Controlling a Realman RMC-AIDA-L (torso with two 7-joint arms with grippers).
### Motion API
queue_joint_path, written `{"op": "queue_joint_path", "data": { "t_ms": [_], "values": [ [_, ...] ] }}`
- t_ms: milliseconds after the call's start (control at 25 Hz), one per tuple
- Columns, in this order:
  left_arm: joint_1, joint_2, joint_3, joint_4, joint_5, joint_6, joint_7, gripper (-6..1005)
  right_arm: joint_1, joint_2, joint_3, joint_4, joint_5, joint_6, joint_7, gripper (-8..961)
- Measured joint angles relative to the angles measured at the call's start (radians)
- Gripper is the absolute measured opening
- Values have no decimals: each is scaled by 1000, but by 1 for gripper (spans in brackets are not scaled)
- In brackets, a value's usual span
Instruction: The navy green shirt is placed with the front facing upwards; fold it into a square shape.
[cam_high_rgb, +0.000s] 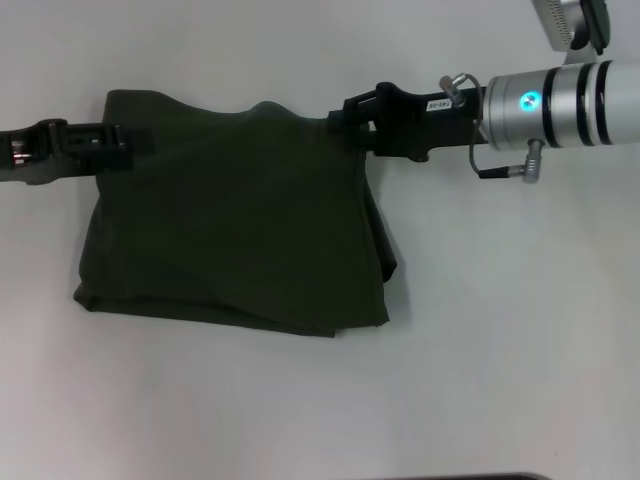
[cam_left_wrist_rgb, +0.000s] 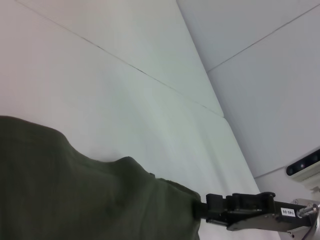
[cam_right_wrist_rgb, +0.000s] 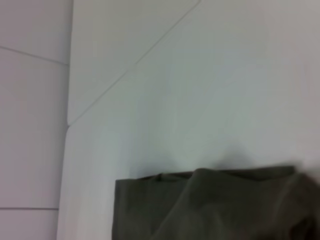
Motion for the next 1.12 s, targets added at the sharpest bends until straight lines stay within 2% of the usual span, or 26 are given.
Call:
{"op": "queue_joint_path", "data": {
  "t_ms": [280, 440, 600, 960, 1120],
  "values": [
    [-1, 0, 2, -2, 0, -2, 0, 658, -16, -22, 0, -1, 1, 30, 1, 393],
    [-1, 0, 1, -2, 0, -1, -4, 658, -32, -47, 7, -31, 4, 4, 18, 393],
    [4, 0, -2, -2, 0, 0, -5, 658, -47, -59, -1, -50, 1, 1, 47, 393],
    [1, 0, -2, -2, 0, -1, -6, 657, -51, -42, -5, -19, 0, 34, 49, 393],
    [-1, -1, -2, -3, 0, -1, -4, 657, -49, -28, -3, 5, 0, 65, 50, 393]
  ]
}}
